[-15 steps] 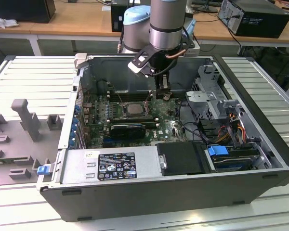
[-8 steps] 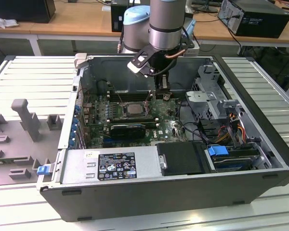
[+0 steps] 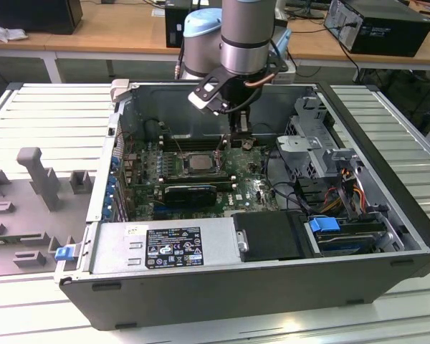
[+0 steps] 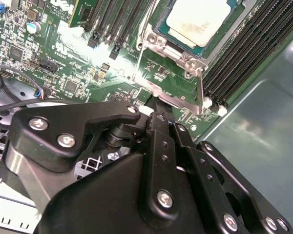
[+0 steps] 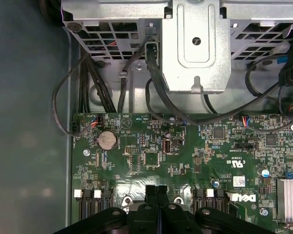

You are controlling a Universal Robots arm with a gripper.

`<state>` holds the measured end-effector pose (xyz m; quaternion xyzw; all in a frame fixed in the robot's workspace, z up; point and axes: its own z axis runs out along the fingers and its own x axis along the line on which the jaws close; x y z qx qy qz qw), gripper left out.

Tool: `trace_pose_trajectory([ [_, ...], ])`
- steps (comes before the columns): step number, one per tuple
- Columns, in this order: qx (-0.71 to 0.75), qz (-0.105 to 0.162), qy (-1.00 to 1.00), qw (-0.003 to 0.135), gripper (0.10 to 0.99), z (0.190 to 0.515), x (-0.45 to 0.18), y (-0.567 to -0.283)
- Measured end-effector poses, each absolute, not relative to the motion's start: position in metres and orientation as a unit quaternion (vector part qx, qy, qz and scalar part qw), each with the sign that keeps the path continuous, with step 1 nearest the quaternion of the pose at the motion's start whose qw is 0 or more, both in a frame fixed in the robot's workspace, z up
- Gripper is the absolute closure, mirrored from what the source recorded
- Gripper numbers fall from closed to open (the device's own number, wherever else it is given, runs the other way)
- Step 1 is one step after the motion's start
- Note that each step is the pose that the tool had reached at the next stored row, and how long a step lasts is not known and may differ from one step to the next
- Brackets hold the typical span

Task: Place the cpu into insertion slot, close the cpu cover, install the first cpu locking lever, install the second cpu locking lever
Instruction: 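Close the cpu cover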

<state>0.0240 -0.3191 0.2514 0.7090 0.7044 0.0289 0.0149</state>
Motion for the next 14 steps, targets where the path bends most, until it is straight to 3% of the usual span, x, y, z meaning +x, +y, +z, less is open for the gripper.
trace_pose_trajectory([
  [14, 0.709, 0.029, 0.704, 0.015, 0.980, 0.2514, 0.0193, -0.3191],
])
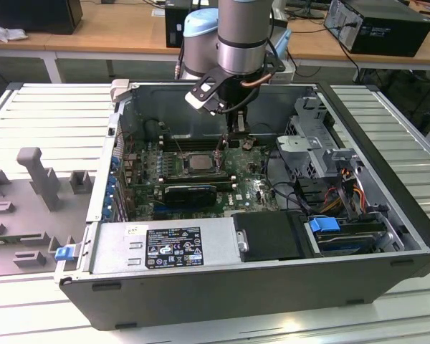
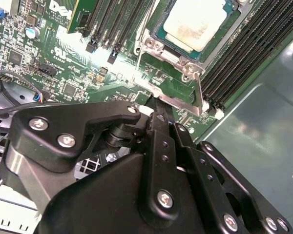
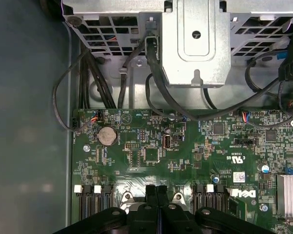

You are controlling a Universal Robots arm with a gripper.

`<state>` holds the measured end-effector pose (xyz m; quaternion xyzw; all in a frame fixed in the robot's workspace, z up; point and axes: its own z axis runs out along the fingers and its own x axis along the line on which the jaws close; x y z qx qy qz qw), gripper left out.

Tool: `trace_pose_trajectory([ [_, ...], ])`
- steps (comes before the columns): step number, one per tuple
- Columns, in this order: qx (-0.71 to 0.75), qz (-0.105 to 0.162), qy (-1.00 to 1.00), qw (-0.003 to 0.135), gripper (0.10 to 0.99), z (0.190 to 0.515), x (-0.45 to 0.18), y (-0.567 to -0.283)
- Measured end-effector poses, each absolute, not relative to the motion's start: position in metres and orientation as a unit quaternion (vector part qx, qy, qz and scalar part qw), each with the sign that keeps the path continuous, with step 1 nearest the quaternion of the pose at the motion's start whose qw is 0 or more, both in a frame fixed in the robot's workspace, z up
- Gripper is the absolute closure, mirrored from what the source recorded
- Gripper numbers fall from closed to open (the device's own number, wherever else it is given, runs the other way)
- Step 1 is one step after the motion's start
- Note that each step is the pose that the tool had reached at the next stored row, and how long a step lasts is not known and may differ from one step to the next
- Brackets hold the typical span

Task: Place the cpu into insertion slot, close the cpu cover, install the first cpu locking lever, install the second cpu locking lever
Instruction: 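Close the cpu cover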

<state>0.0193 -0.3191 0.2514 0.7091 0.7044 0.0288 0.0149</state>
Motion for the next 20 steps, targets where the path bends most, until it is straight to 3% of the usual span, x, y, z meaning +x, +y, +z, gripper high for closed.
trace_pose_trajectory([
  [20, 0.709, 0.029, 0.704, 0.015, 0.980, 0.251, 0.000, -0.319],
])
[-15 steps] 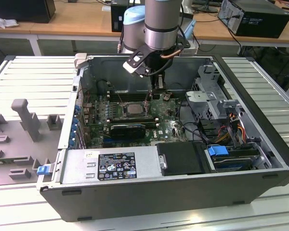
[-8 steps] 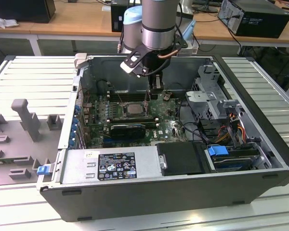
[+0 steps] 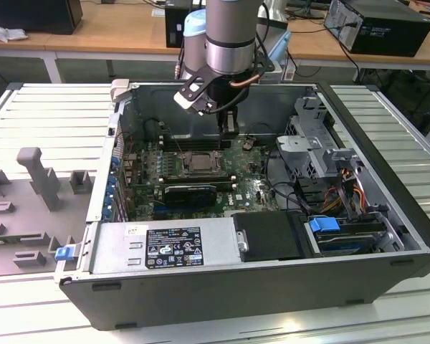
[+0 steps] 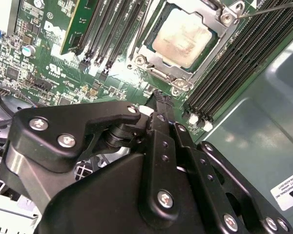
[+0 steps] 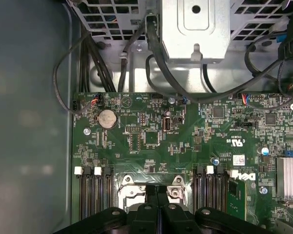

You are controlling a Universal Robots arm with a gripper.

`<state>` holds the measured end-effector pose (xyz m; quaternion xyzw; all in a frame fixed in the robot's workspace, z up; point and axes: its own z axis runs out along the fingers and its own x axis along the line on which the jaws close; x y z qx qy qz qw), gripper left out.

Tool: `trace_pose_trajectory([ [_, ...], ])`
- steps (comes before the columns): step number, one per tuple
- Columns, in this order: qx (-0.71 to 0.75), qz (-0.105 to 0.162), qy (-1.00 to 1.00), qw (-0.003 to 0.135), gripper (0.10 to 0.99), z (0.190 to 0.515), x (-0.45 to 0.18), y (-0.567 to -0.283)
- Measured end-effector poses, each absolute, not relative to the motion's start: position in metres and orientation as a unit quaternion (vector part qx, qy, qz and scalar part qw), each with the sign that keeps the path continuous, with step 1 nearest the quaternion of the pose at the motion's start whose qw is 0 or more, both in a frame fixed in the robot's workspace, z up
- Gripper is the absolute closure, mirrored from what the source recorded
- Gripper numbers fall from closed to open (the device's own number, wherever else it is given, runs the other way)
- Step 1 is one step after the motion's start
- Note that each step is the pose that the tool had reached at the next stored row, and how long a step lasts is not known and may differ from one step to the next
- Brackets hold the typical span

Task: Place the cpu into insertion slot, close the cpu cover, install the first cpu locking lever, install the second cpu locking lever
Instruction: 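Close the cpu cover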

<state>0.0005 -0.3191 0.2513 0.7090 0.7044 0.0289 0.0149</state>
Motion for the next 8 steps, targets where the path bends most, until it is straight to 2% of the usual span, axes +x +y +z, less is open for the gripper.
trace_pose_trajectory([
  [8, 0.709, 0.029, 0.704, 0.014, 0.980, 0.2513, -0.0040, -0.3191],
])
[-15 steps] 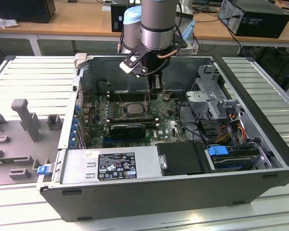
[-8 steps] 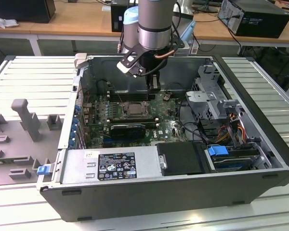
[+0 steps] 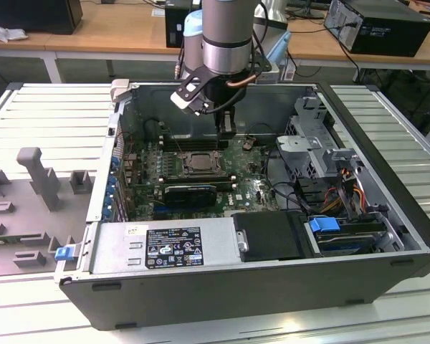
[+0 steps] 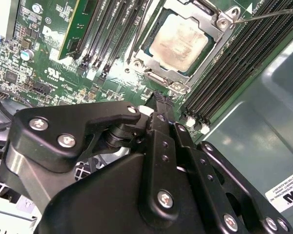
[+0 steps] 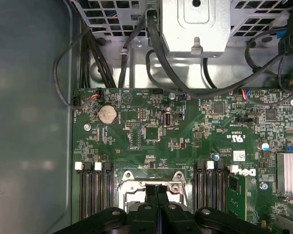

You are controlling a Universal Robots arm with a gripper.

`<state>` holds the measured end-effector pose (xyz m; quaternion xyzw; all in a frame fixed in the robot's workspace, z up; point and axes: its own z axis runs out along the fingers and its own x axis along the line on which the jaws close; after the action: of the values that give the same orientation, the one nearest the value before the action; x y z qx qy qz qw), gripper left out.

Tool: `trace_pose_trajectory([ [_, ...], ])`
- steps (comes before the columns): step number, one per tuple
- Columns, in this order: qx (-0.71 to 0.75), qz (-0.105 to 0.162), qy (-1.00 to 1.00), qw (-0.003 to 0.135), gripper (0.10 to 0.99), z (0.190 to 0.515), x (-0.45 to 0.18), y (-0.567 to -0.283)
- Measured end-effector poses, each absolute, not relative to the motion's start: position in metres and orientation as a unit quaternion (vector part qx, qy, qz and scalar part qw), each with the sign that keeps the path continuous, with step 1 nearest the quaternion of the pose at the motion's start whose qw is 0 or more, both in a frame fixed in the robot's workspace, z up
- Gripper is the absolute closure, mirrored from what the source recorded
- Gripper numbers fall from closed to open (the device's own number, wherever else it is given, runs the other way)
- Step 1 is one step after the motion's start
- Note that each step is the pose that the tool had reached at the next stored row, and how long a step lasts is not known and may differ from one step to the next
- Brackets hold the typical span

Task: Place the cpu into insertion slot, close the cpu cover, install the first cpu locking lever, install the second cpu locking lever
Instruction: 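Close the cpu cover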

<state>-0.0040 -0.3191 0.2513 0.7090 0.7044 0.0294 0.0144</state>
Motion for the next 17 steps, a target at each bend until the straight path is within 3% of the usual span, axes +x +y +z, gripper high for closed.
trace_pose_trajectory([
  [17, 0.709, 0.029, 0.704, 0.014, 0.980, 0.249, -0.021, -0.319],
])
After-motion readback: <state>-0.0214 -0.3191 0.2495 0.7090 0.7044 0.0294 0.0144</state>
